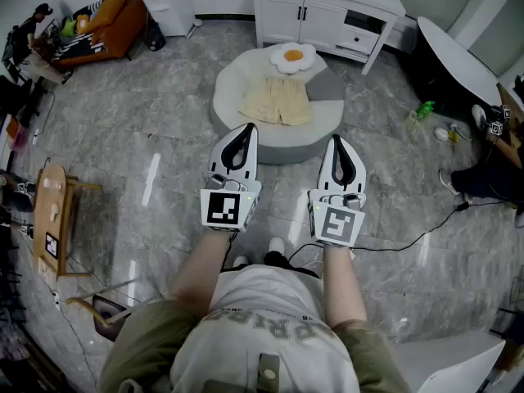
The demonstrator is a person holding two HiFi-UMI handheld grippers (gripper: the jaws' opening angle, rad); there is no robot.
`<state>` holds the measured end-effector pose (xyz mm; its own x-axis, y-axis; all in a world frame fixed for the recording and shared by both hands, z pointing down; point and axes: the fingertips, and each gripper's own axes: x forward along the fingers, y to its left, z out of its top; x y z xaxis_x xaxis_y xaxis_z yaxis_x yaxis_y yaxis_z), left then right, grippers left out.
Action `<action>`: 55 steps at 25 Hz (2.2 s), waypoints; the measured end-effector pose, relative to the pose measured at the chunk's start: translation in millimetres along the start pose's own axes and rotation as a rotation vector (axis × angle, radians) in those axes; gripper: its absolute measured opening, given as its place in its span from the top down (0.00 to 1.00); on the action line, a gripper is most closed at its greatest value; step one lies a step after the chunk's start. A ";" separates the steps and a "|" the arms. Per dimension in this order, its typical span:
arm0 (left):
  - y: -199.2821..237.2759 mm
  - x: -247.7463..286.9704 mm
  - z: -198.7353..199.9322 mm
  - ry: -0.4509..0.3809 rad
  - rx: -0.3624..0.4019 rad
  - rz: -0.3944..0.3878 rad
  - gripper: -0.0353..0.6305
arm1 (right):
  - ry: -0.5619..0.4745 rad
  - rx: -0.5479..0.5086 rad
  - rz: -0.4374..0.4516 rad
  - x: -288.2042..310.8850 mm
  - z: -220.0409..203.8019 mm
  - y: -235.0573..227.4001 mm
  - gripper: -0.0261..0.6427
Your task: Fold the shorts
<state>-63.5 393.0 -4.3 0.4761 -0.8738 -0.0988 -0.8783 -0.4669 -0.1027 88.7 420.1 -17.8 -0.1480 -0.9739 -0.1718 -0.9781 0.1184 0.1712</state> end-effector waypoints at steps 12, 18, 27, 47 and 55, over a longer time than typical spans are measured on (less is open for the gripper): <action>-5.6 17.3 -6.2 0.003 0.016 0.017 0.92 | 0.006 0.020 0.026 11.5 -14.1 -10.3 0.94; -4.4 23.4 -8.2 0.030 0.025 0.023 0.92 | 0.036 0.062 0.012 18.7 -24.5 -21.0 0.94; 12.6 42.9 -20.3 0.101 -0.004 0.003 0.67 | 0.080 0.205 0.095 44.5 -50.0 -20.2 0.61; 130.7 220.9 -112.7 0.249 -0.021 -0.127 0.62 | 0.237 0.205 0.083 233.8 -132.3 -16.9 0.59; 184.4 282.0 -149.5 0.297 -0.015 -0.157 0.62 | 0.281 0.201 0.050 310.6 -168.3 -20.2 0.59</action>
<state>-97.7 40.2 96.9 0.5738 -0.7917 0.2099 -0.7971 -0.5987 -0.0791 87.1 82.6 88.7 -0.1781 -0.9778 0.1107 -0.9840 0.1763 -0.0262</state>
